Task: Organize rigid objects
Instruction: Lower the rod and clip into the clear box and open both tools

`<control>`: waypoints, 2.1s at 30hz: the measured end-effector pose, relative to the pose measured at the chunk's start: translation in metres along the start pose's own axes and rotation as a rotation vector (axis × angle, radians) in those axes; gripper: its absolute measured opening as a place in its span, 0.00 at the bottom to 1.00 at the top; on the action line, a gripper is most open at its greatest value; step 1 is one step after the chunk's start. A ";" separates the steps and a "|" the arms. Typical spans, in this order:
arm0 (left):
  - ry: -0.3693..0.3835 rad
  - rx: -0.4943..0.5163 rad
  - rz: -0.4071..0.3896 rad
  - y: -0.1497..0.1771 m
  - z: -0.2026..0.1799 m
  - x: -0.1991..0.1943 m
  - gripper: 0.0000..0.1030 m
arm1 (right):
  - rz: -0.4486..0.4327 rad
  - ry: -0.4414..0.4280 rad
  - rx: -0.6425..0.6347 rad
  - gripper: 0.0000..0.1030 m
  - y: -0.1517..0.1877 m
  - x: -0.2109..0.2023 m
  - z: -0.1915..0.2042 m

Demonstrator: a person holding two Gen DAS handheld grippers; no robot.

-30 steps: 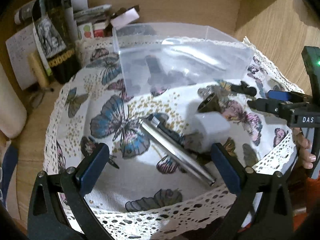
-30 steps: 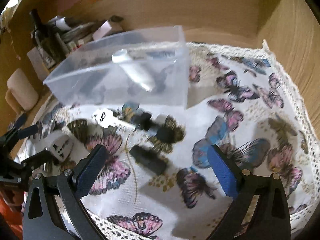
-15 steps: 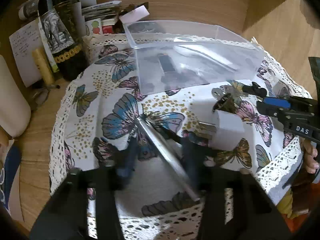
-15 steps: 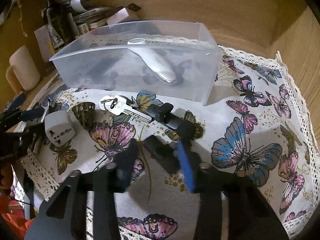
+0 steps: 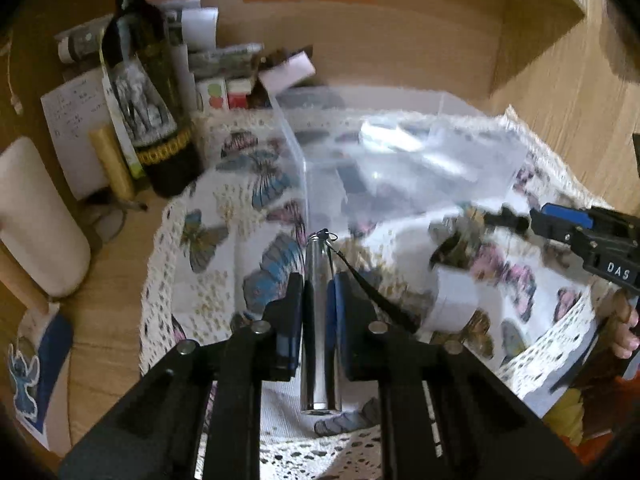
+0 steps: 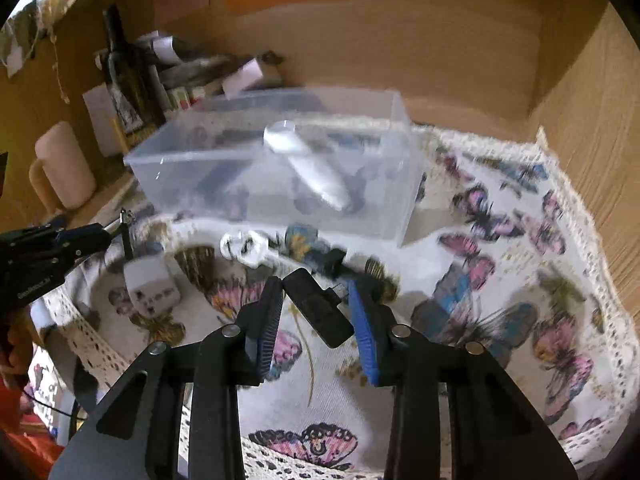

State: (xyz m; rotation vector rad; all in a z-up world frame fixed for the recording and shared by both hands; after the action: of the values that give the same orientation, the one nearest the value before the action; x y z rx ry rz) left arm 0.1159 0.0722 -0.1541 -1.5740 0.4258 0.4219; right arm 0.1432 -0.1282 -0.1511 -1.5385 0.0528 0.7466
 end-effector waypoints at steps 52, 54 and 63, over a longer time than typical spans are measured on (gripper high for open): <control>0.105 0.077 0.063 -0.082 -0.055 0.119 0.19 | 0.030 0.008 -0.022 0.31 -0.073 0.110 -0.011; 0.112 0.069 0.050 -0.085 -0.054 0.113 0.25 | 0.020 -0.003 -0.017 0.31 -0.076 0.105 -0.009; 0.068 0.067 -0.078 -0.107 -0.047 0.071 0.63 | -0.071 0.003 -0.033 0.49 -0.093 0.068 -0.004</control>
State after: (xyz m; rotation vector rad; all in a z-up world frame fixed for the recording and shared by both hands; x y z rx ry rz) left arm 0.2319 0.0283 -0.0966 -1.5372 0.4249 0.2924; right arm 0.2409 -0.0918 -0.1025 -1.5648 -0.0119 0.6918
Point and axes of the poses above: each gripper's, at about its wrist camera, not at the fingertips, and x roughly the way its jaws point, z to its left, y to its underside, the point moved 7 cm from there along x, roughly the way its jaws point, and after that the axes turned 14 degrees about -z, right-handed, at the moved point
